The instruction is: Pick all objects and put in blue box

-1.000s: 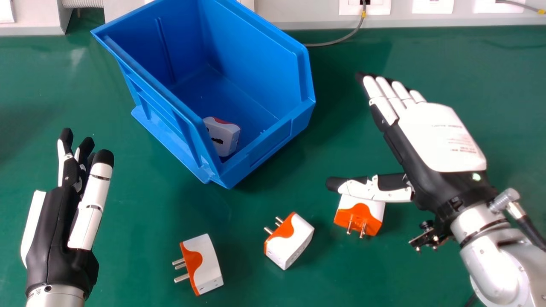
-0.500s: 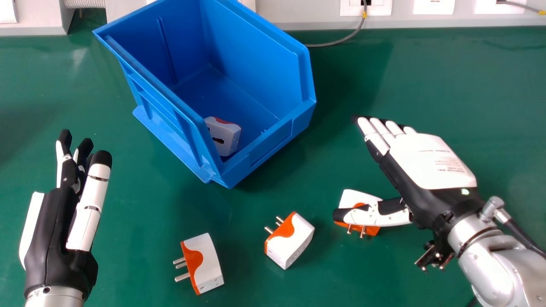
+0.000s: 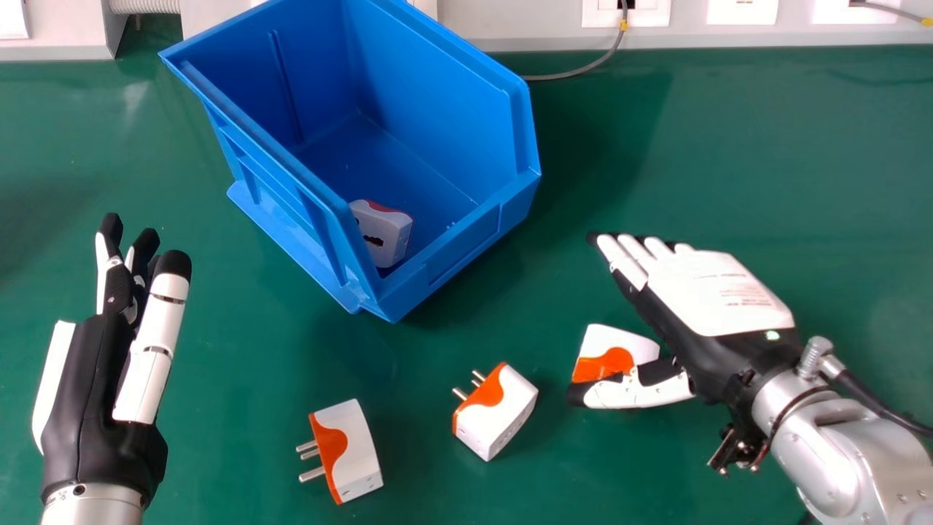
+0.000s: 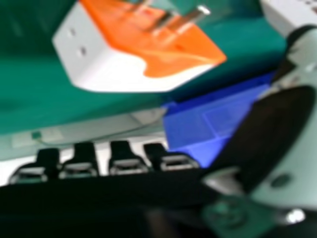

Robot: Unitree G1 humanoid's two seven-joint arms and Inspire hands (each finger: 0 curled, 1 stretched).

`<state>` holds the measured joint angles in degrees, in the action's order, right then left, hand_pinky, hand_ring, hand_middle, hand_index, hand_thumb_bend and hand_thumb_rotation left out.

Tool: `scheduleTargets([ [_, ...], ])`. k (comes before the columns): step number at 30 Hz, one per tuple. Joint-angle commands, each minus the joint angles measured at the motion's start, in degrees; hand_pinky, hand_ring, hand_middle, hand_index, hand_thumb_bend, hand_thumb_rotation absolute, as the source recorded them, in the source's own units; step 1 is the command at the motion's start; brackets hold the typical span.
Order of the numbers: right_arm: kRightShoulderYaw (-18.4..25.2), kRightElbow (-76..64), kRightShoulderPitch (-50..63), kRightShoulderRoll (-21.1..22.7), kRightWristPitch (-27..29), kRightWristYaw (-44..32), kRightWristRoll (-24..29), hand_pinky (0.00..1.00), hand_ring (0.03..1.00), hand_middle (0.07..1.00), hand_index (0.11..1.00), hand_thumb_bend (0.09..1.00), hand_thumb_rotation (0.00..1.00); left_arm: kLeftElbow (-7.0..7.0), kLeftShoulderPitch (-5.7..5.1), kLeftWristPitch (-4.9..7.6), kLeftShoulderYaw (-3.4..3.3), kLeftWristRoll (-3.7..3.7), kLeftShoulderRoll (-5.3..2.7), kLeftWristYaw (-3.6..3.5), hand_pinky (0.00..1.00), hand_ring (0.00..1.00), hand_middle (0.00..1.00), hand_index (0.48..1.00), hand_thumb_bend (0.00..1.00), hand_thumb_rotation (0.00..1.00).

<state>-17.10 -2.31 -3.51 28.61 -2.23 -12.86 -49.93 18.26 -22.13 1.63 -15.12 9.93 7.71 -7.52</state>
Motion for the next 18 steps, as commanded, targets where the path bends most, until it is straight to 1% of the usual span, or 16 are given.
scheduleTargets([
  [1,-0.5,0.4,-2.0,0.2,-0.8,-0.4,-0.7,1.00,1.000,1.000,1.000,0.575,0.64,0.64,0.65,-0.10,-0.65,0.40,0.76,-0.27,0.98,1.00,1.00,1.000,0.40,0.78],
  [5,-2.1,2.1,-3.4,0.2,-2.3,-1.6,-2.0,1.00,1.000,1.000,1.000,0.579,0.64,0.32,1.27,-0.60,-0.75,0.51,0.93,-0.29,0.98,1.00,1.00,1.000,0.40,0.78],
  [10,-3.6,3.1,-4.5,0.6,-3.3,-3.2,-3.3,1.00,1.000,1.000,1.000,0.580,0.65,0.01,1.78,-0.88,-0.94,0.80,0.99,-0.37,0.98,1.00,1.00,1.000,0.40,0.78],
  [15,-4.8,5.2,-6.0,0.8,-3.9,-4.6,-3.8,1.00,1.000,1.000,1.000,0.584,0.66,0.27,1.83,-1.30,-1.02,0.97,0.80,-0.40,0.98,1.00,1.00,1.000,0.40,0.78],
  [18,-5.1,6.0,-6.7,0.7,-4.0,-4.8,-3.3,1.00,1.000,1.000,1.000,0.589,0.67,0.68,1.89,-1.69,-1.03,1.07,0.77,-0.33,0.98,1.00,1.00,1.000,0.40,0.78],
])
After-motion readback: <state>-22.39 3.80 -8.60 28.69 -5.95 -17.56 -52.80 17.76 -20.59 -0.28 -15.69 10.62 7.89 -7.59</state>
